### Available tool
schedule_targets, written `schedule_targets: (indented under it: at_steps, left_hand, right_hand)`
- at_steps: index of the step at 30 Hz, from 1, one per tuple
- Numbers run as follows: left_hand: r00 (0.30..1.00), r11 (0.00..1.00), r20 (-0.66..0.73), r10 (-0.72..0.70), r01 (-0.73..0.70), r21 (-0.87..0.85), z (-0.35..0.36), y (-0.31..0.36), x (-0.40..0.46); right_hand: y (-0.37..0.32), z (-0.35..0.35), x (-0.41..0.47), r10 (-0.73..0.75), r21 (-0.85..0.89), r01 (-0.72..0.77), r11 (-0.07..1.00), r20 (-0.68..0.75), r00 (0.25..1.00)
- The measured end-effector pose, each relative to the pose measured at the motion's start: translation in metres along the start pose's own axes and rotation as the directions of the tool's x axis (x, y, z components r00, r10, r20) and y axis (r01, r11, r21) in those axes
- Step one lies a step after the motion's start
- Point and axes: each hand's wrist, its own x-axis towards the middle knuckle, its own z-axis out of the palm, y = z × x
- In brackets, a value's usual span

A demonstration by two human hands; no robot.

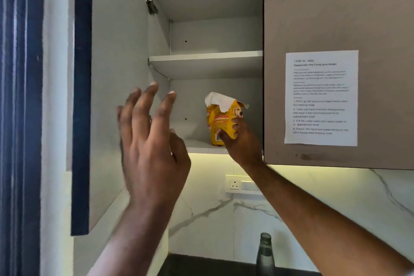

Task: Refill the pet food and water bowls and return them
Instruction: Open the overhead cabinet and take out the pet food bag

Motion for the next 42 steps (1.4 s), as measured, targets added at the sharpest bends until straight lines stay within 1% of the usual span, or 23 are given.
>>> schedule_targets:
  at_steps: [3, 6, 9, 11, 13, 15, 18, 21, 23, 26, 30, 33, 35, 39, 42]
  left_hand:
    - [0.979, 0.972, 0.159, -0.126, 0.153, -0.176, 0.05, -0.011, 0.0]
    - [0.94, 0.932, 0.273, -0.205, 0.273, -0.239, 0.103, -0.027, 0.004]
    - [0.886, 0.878, 0.389, -0.25, 0.377, -0.295, 0.151, -0.041, 0.01]
    - [0.83, 0.801, 0.469, -0.302, 0.488, -0.347, 0.179, -0.051, 0.014]
    - [0.766, 0.727, 0.534, -0.358, 0.587, -0.356, 0.204, -0.06, 0.018]
    - [0.715, 0.664, 0.576, -0.395, 0.656, -0.359, 0.226, -0.069, 0.02]
    - [0.644, 0.567, 0.636, -0.426, 0.737, -0.368, 0.251, -0.083, 0.022]
    - [0.598, 0.52, 0.669, -0.442, 0.778, -0.352, 0.271, -0.095, 0.023]
    - [0.581, 0.499, 0.676, -0.454, 0.794, -0.348, 0.28, -0.1, 0.023]
    - [0.56, 0.469, 0.695, -0.451, 0.811, -0.349, 0.292, -0.111, 0.021]
    - [0.544, 0.453, 0.715, -0.44, 0.822, -0.346, 0.3, -0.122, 0.017]
    - [0.52, 0.422, 0.735, -0.434, 0.839, -0.344, 0.302, -0.127, 0.014]
    - [0.492, 0.396, 0.76, -0.425, 0.856, -0.333, 0.303, -0.129, 0.013]
    - [0.425, 0.35, 0.831, -0.36, 0.887, -0.302, 0.31, -0.134, 0.011]
    - [0.414, 0.368, 0.871, -0.266, 0.878, -0.305, 0.311, -0.138, 0.011]
  right_hand:
    - [0.015, 0.006, 0.016, -0.01, -0.014, 0.01, 1.0, 0.0, 1.0]
    - [0.025, 0.013, 0.031, 0.017, -0.054, -0.017, 0.998, -0.006, 1.0]
    - [0.034, 0.025, 0.047, 0.051, -0.093, -0.053, 0.994, -0.016, 0.999]
    - [0.037, 0.036, 0.057, 0.077, -0.119, -0.082, 0.99, -0.04, 0.996]
    - [0.04, 0.048, 0.067, 0.123, -0.176, -0.127, 0.976, -0.036, 0.992]
    - [0.043, 0.063, 0.077, 0.18, -0.228, -0.181, 0.957, -0.026, 0.983]
    - [0.047, 0.083, 0.089, 0.316, -0.205, -0.309, 0.929, 0.004, 0.949]
    - [0.048, 0.106, 0.098, 0.495, -0.227, -0.478, 0.849, 0.022, 0.869]
    - [0.048, 0.116, 0.104, 0.538, -0.26, -0.521, 0.813, -0.008, 0.843]
    - [0.05, 0.125, 0.11, 0.557, -0.275, -0.548, 0.79, -0.05, 0.829]
    - [0.058, 0.13, 0.112, 0.549, -0.254, -0.558, 0.79, -0.112, 0.828]
    - [0.06, 0.122, 0.111, 0.528, -0.175, -0.54, 0.823, -0.113, 0.842]
    - [0.06, 0.113, 0.109, 0.512, -0.141, -0.522, 0.841, -0.106, 0.853]
    - [0.069, 0.094, 0.106, 0.473, -0.15, -0.47, 0.87, -0.018, 0.881]
    - [0.077, 0.077, 0.101, 0.444, -0.041, -0.442, 0.896, 0.061, 0.894]
